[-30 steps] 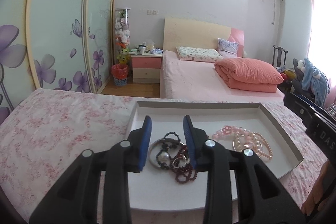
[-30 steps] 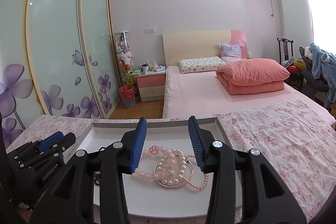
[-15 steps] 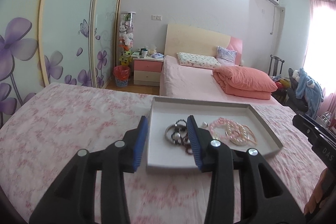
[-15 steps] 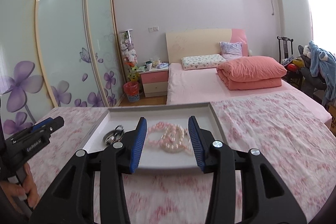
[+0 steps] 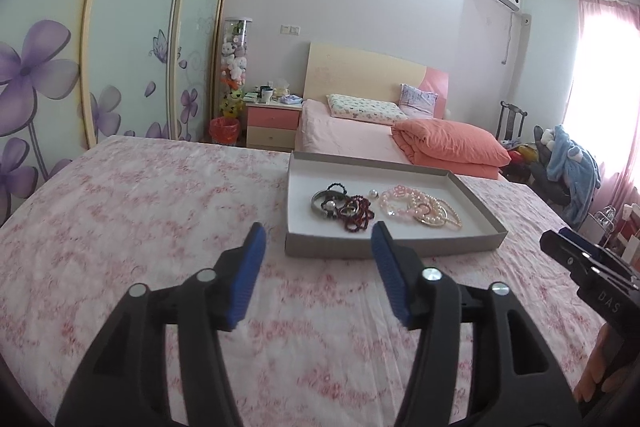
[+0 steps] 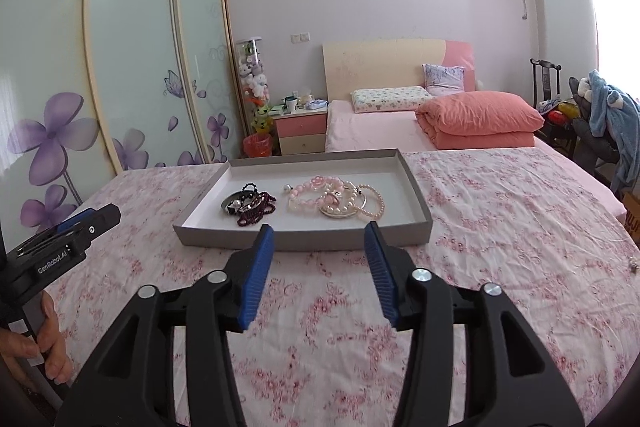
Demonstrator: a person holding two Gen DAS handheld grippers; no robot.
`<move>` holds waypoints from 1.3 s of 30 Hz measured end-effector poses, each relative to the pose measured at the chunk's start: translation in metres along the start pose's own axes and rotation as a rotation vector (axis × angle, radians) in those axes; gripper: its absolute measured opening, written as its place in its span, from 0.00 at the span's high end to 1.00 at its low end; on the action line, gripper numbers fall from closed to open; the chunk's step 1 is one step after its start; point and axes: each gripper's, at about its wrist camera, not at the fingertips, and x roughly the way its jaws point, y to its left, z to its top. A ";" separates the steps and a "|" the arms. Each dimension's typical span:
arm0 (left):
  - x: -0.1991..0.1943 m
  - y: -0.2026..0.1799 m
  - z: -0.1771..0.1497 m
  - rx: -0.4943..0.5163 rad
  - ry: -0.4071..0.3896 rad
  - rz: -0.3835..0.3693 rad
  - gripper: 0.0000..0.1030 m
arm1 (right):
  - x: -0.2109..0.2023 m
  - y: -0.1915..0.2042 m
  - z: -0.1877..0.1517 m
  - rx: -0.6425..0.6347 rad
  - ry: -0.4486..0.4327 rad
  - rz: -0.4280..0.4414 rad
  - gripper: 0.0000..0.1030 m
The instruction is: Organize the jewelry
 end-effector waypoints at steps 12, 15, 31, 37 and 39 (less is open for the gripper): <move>-0.010 -0.010 -0.017 0.042 -0.008 0.017 0.12 | -0.014 0.005 -0.016 -0.011 -0.013 -0.033 0.11; -0.011 -0.012 -0.016 0.057 -0.019 0.023 0.06 | -0.016 0.006 -0.018 -0.015 -0.019 -0.034 0.06; -0.020 -0.015 -0.015 0.084 -0.075 0.056 0.04 | -0.029 0.002 -0.022 -0.001 -0.085 -0.032 0.02; -0.021 -0.017 -0.014 0.092 -0.081 0.057 0.04 | -0.031 0.001 -0.021 0.004 -0.094 -0.030 0.02; -0.020 -0.018 -0.014 0.092 -0.081 0.057 0.04 | -0.031 0.001 -0.021 0.003 -0.094 -0.030 0.02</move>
